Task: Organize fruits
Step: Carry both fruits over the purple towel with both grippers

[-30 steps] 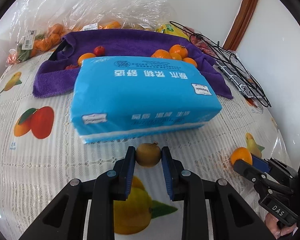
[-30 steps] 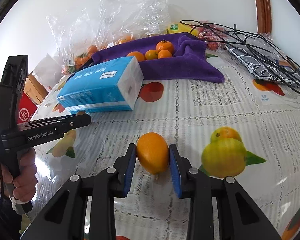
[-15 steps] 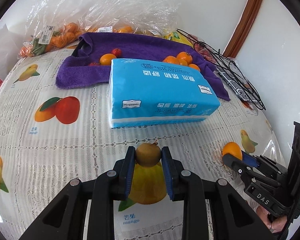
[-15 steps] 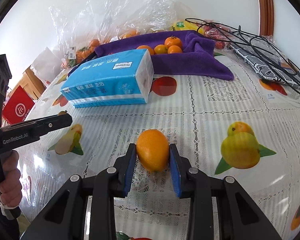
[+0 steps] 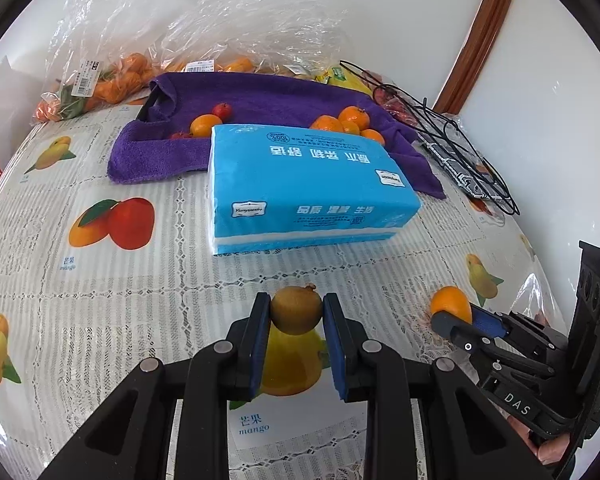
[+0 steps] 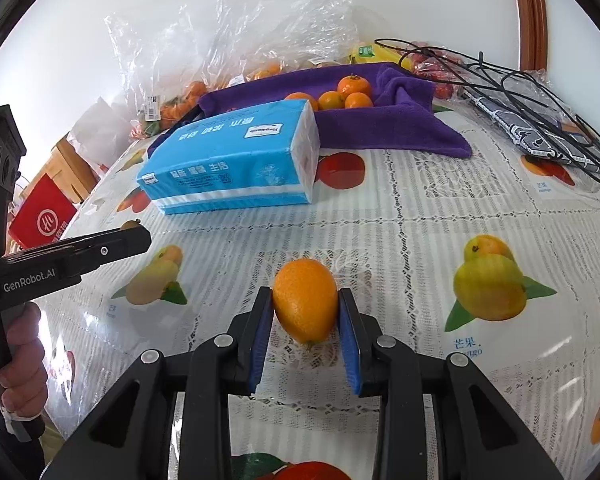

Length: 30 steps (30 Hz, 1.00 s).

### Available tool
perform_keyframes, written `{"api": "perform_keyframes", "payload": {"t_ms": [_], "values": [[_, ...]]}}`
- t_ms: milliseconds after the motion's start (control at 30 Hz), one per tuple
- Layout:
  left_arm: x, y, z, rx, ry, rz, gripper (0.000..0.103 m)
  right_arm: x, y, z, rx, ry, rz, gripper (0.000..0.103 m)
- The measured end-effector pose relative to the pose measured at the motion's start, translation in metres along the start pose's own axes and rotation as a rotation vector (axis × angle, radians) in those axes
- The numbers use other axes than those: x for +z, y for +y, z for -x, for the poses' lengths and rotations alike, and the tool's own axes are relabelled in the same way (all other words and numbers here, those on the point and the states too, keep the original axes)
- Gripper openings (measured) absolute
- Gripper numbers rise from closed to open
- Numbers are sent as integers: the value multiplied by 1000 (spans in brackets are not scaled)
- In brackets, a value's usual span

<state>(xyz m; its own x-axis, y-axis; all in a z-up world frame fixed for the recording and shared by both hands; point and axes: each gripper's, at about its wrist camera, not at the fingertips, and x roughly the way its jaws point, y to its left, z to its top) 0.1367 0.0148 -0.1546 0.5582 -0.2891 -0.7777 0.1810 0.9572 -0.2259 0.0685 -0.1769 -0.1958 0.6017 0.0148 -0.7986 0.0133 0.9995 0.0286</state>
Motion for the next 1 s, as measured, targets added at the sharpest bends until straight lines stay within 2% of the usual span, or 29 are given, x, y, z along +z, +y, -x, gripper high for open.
{"api": "perform_keyframes", "payload": {"t_ms": [600,733,1000], "values": [[19,3,7,-28,-21,10,25,34,6,12,1,-50,26,32],[31,2,14,-18,-36,-4,25,53,6,15,-5,-67,38,32],[74,7,23,17,-74,-7,25,107,3,21,2,-124,51,32]]}}
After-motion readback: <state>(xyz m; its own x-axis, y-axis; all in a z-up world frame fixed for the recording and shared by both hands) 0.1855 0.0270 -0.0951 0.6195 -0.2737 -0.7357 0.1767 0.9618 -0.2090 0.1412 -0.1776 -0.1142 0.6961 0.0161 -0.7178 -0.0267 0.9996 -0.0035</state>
